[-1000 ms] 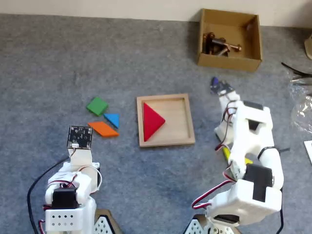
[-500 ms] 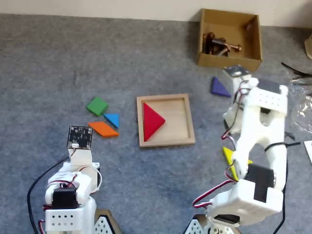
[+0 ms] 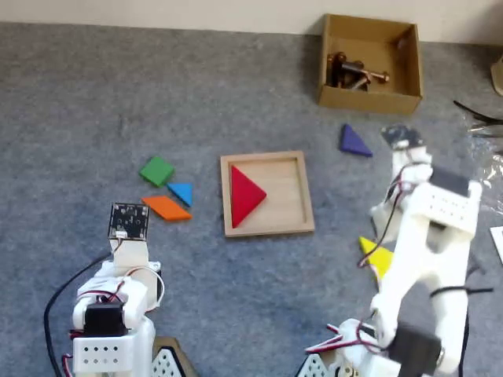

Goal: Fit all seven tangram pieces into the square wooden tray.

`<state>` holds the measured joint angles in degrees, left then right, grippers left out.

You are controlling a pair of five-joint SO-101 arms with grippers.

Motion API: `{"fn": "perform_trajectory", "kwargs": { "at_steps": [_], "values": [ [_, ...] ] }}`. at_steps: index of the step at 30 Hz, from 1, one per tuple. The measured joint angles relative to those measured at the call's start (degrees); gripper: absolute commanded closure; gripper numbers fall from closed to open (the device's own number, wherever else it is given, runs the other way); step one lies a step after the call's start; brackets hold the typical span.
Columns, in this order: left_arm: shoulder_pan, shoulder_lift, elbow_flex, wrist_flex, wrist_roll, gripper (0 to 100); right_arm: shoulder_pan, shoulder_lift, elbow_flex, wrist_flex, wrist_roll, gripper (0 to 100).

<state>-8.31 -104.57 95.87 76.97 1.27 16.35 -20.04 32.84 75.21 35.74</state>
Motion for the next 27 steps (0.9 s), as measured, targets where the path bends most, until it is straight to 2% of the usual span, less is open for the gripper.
{"fn": "perform_trajectory", "kwargs": {
  "at_steps": [5,9,12,18,22,27],
  "values": [
    [0.0,0.0,0.0,0.0,0.0,99,0.26,-4.4,11.6,-6.51,0.09,82.2],
    [0.0,0.0,0.0,0.0,0.0,99,0.62,-5.63,17.14,-9.58,5.54,82.1],
    [0.0,0.0,0.0,0.0,0.0,99,2.64,-5.8,18.9,-11.69,8.97,81.0],
    [0.0,0.0,0.0,0.0,0.0,99,7.03,-5.8,21.45,-15.74,16.09,71.1],
    [0.0,0.0,0.0,0.0,0.0,99,7.03,-5.8,24.53,-16.26,19.6,70.3],
    [0.0,0.0,0.0,0.0,0.0,99,7.03,-5.8,25.49,-16.26,20.57,70.3]
  ]
}}
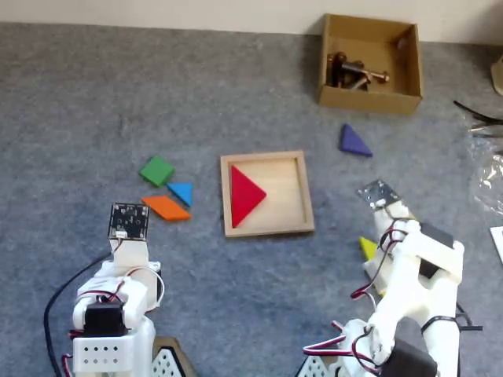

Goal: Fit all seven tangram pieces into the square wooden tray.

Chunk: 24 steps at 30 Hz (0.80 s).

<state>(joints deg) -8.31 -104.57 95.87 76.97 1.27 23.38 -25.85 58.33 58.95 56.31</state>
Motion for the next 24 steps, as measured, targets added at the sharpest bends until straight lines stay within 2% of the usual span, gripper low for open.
{"fn": "perform_trajectory", "kwargs": {
  "at_steps": [6,14,24],
  "values": [
    [0.0,0.0,0.0,0.0,0.0,99,0.09,0.0,0.0,-1.14,0.0,70.3],
    [0.0,0.0,0.0,0.0,0.0,99,0.0,-1.67,8.79,-11.52,0.09,70.3],
    [0.0,0.0,0.0,0.0,0.0,99,0.0,-1.85,9.76,-12.31,0.18,70.3]
  ]
}}
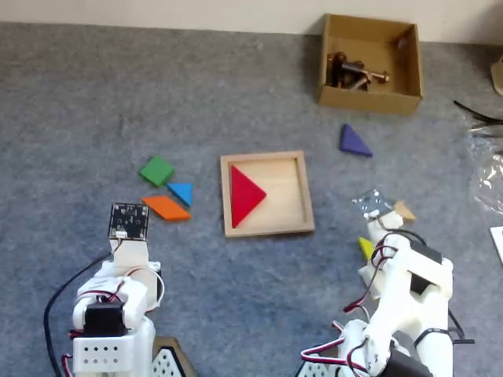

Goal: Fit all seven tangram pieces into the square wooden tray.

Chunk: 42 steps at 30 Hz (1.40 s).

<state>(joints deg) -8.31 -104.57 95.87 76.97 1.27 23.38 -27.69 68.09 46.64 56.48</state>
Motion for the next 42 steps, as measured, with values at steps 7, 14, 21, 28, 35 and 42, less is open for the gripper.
{"fn": "perform_trajectory", "kwargs": {
  "at_steps": [7,14,21,28,35,42],
  "values": [
    [0.0,0.0,0.0,0.0,0.0,99,0.0,0.0,0.0,-0.18,0.0,70.2],
    [0.0,0.0,0.0,0.0,0.0,99,-0.09,0.0,0.0,-0.18,0.0,70.2],
    [0.0,0.0,0.0,0.0,0.0,99,-0.79,0.0,0.0,-0.18,0.0,65.2],
    [0.0,0.0,0.0,0.0,0.0,99,-0.88,0.0,0.0,-0.18,0.0,63.9],
    [0.0,0.0,0.0,0.0,0.0,99,-3.43,0.0,0.53,-2.11,-0.44,63.9],
    [0.0,0.0,0.0,0.0,0.0,99,-5.54,0.0,1.49,-4.57,-5.19,64.1]
  ]
}}
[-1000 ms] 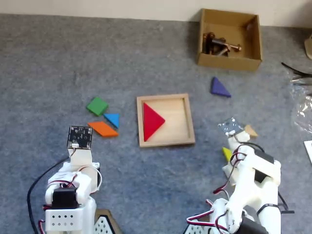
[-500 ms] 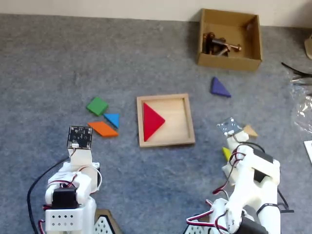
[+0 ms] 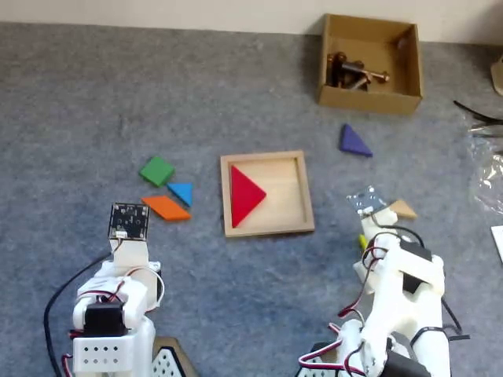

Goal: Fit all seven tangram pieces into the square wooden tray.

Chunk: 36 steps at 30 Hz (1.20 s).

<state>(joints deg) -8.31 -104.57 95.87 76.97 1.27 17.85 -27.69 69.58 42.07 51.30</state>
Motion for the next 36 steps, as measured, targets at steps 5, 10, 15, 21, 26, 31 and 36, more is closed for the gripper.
{"fn": "perform_trajectory", "kwargs": {
  "at_steps": [5,10,15,21,26,31,36],
  "values": [
    [0.0,0.0,0.0,0.0,0.0,99,0.0,0.0,0.35,-0.26,-0.18,64.1],
    [0.0,0.0,0.0,0.0,0.0,99,0.0,-0.18,1.23,-0.35,-0.18,64.1],
    [0.0,0.0,0.0,0.0,0.0,99,0.0,-0.53,2.11,-0.88,-0.18,64.2],
    [0.0,0.0,0.0,0.0,0.0,99,0.0,-0.53,2.2,-1.05,-0.18,71.7],
    [0.0,0.0,0.0,0.0,0.0,99,0.0,-0.53,2.2,-1.05,-0.18,73.2],
    [0.0,0.0,0.0,0.0,0.0,99,0.0,-0.62,2.11,1.32,-0.35,73.2],
    [0.0,0.0,0.0,0.0,0.0,99,0.0,-0.62,2.11,2.02,-0.35,73.2]
  ]
}}
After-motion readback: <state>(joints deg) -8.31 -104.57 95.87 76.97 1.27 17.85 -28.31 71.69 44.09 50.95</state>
